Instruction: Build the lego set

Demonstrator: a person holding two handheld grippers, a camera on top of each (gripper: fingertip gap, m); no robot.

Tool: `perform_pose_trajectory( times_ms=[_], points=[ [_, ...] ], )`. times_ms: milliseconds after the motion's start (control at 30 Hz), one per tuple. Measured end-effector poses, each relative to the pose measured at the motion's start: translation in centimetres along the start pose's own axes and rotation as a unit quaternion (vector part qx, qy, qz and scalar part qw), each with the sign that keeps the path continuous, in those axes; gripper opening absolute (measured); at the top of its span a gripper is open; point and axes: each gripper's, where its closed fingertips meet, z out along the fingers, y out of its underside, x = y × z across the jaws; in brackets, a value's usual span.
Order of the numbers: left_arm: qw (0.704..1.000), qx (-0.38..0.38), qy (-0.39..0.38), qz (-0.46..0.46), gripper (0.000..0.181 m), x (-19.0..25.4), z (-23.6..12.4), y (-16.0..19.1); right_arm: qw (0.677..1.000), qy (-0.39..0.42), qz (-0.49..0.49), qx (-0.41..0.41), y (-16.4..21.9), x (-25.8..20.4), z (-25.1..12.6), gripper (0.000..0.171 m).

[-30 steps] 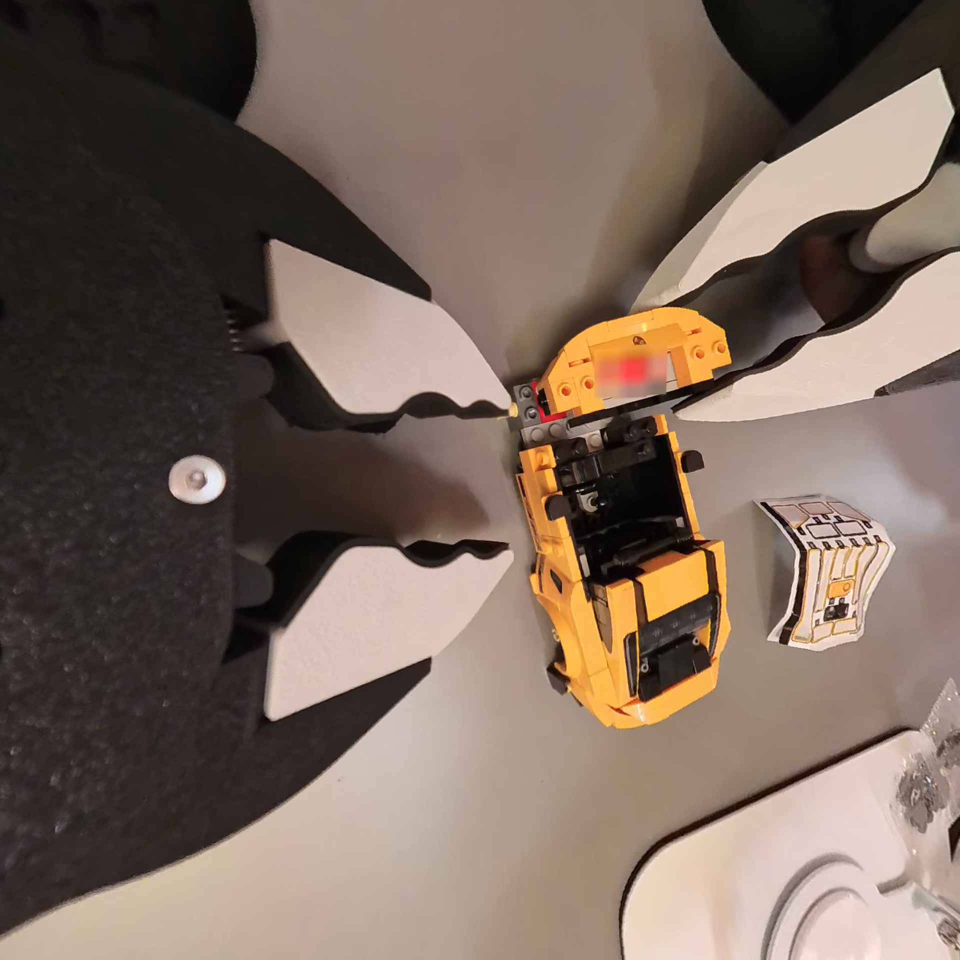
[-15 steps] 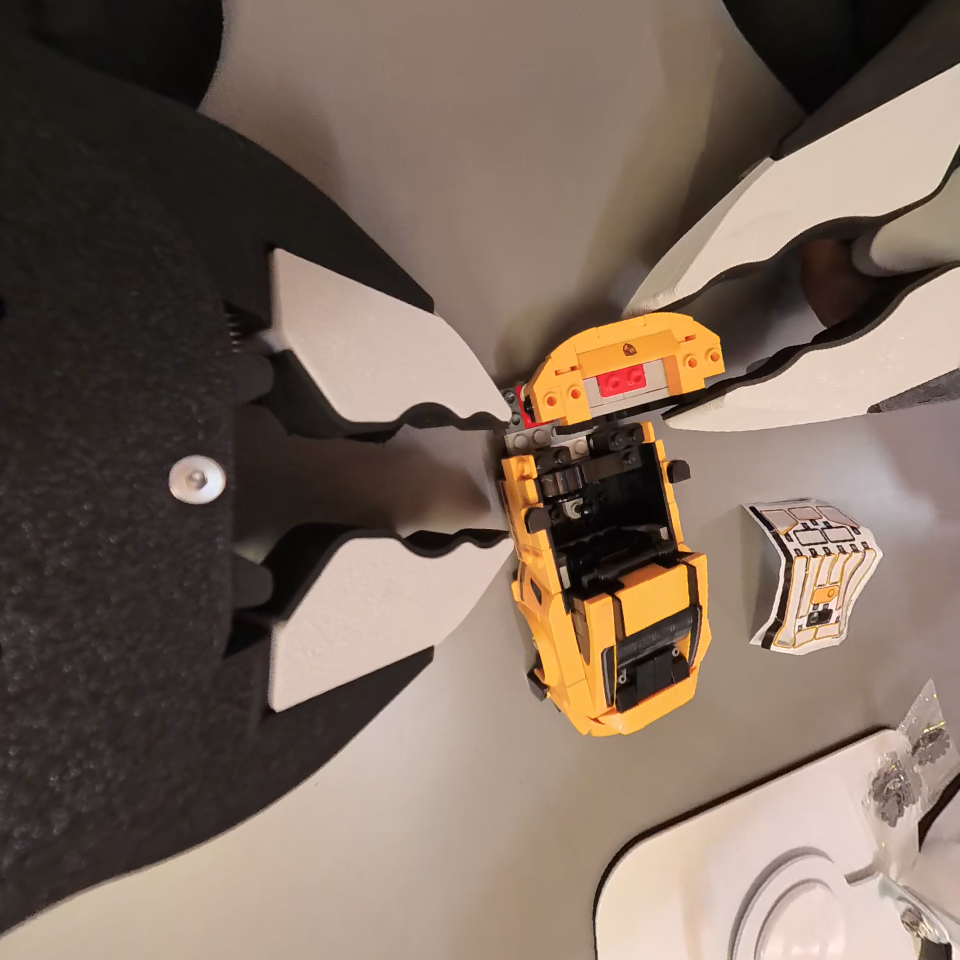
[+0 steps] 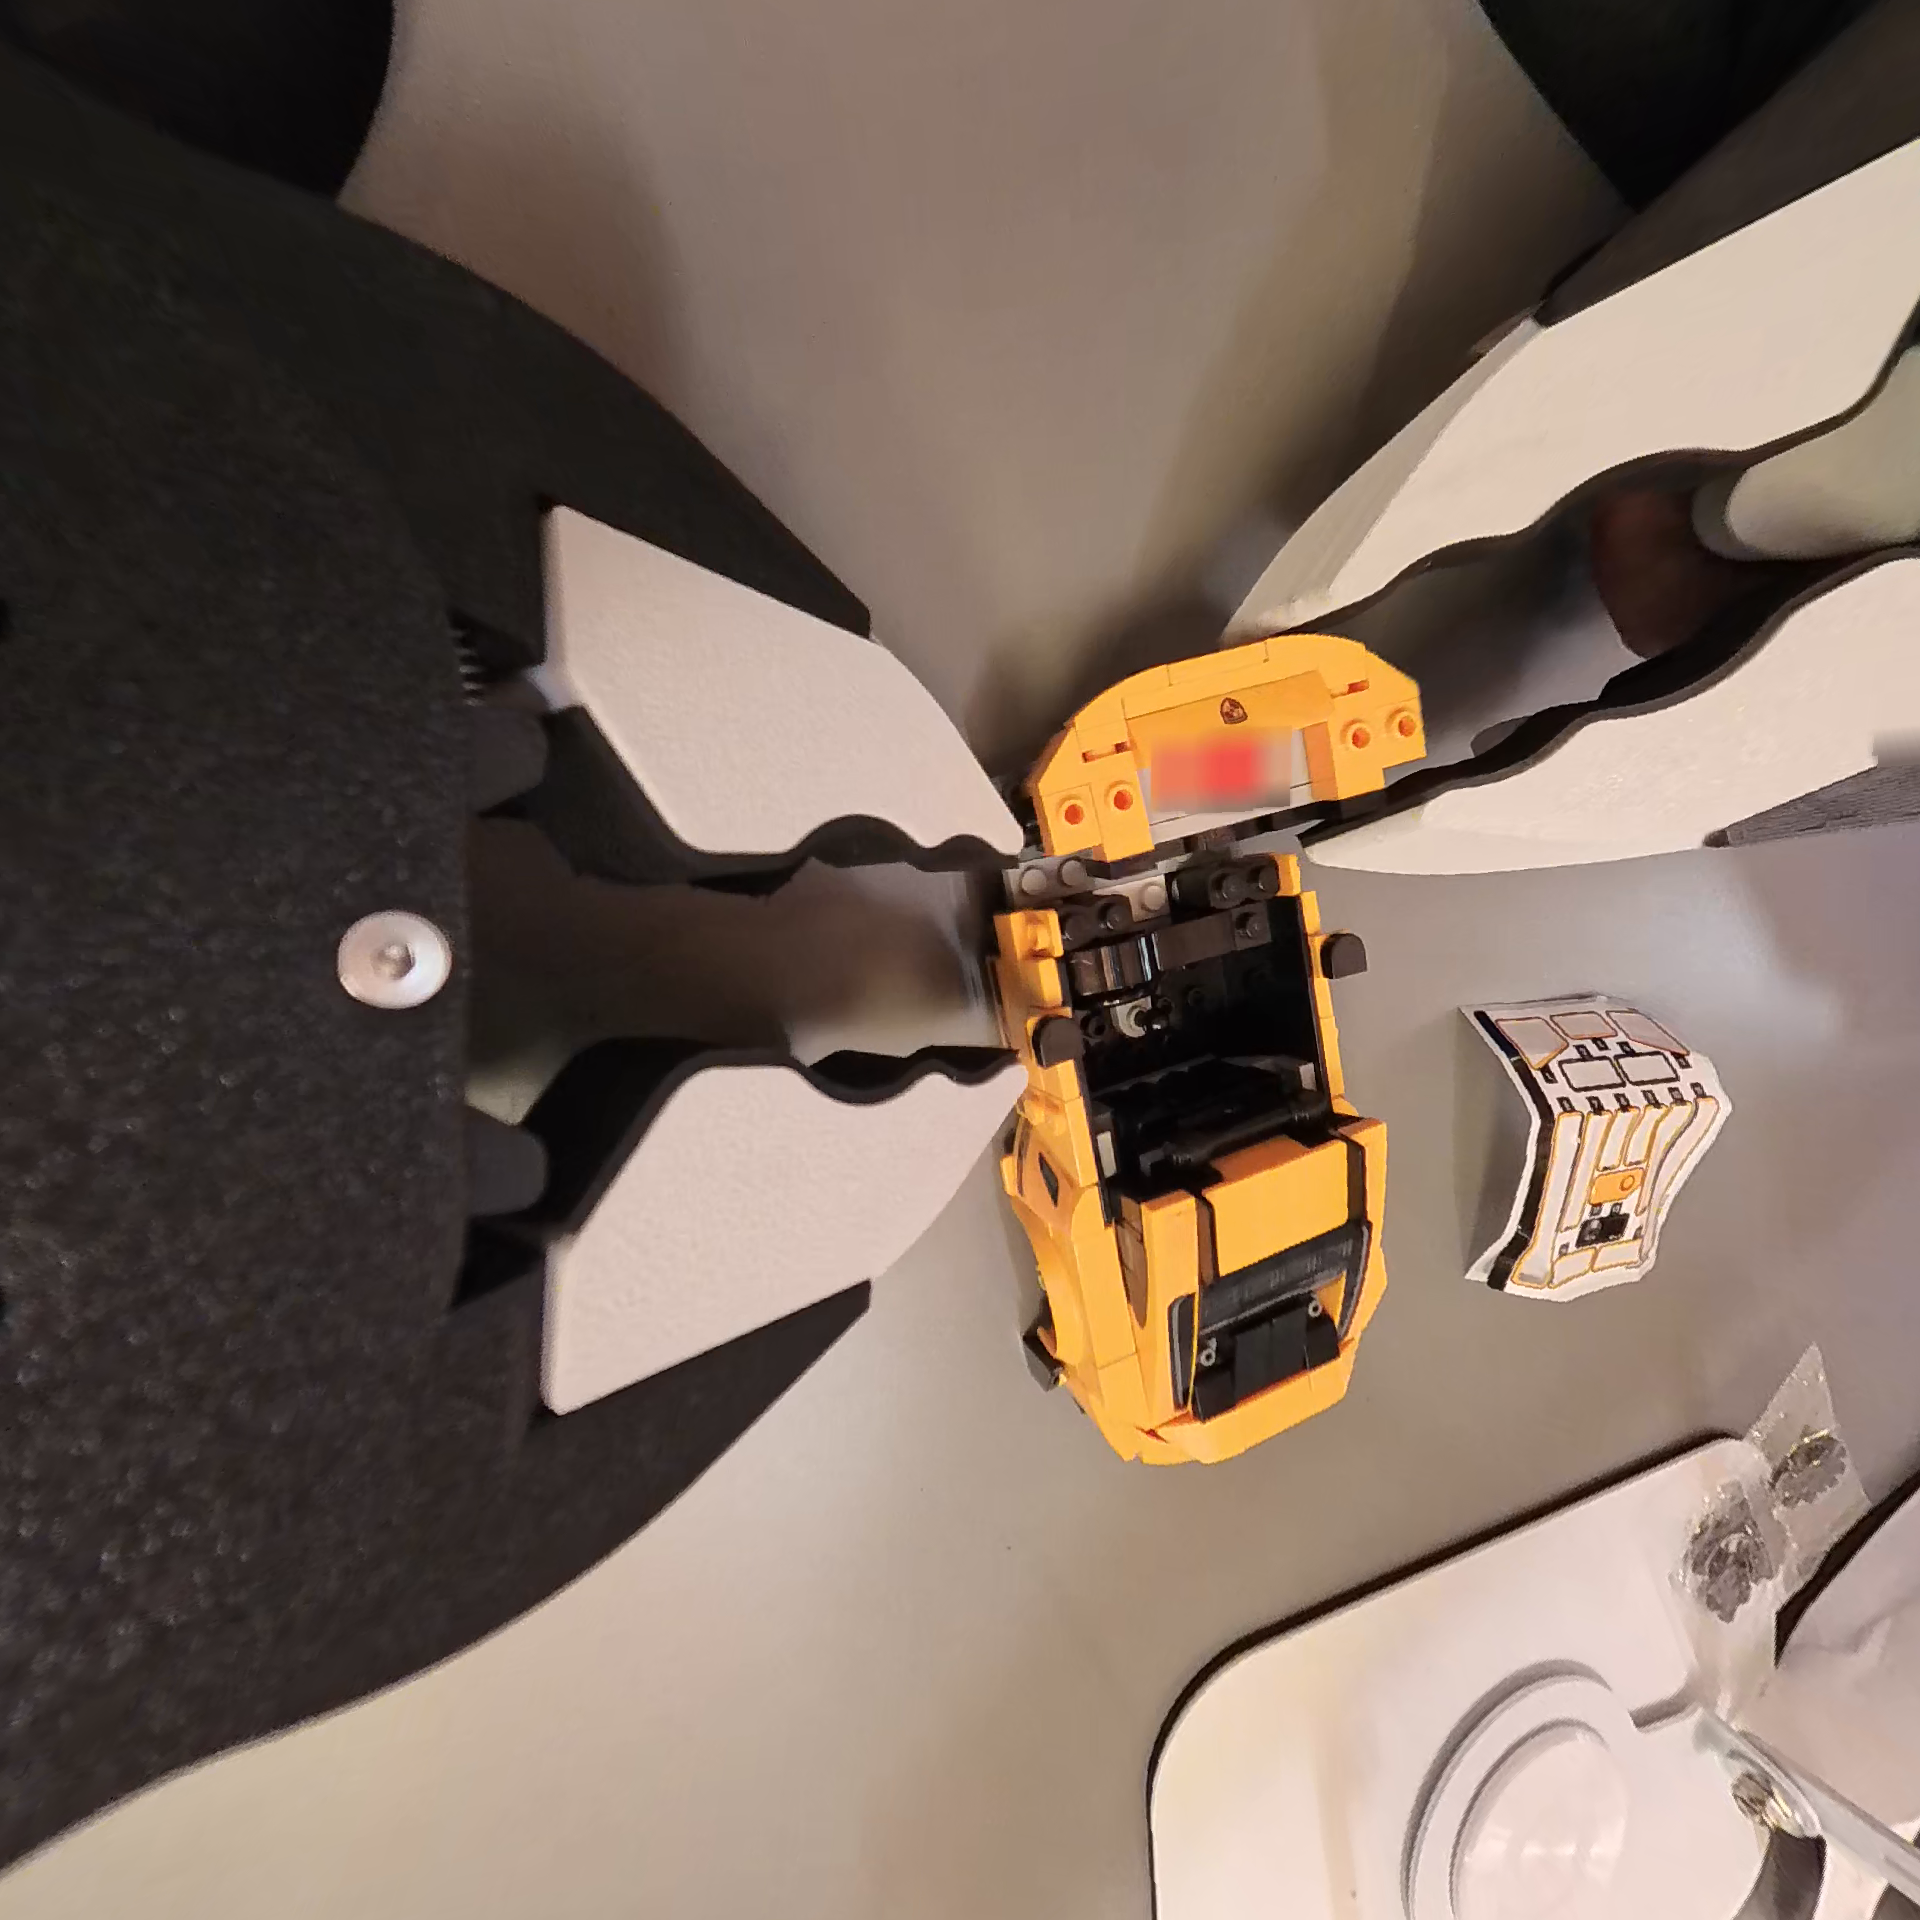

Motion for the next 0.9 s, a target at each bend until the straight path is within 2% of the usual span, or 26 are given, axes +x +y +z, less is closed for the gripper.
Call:
perform_pose_trajectory(
  times_ms=[233,900],
  points=[
    [0.999,0.031,0.017,-0.033,0.032,-0.1,-0.7,-0.8,1.000,-0.001,0.009,0.022,-0.5,0.4,-0.7,0.033],
    [0.997,0.057,0.020,-0.049,0.032,-0.5,-1.3,-1.4,0.998,-0.015,-0.008,0.067,-2.1,-0.3,-1.4,0.033]
  ],
)
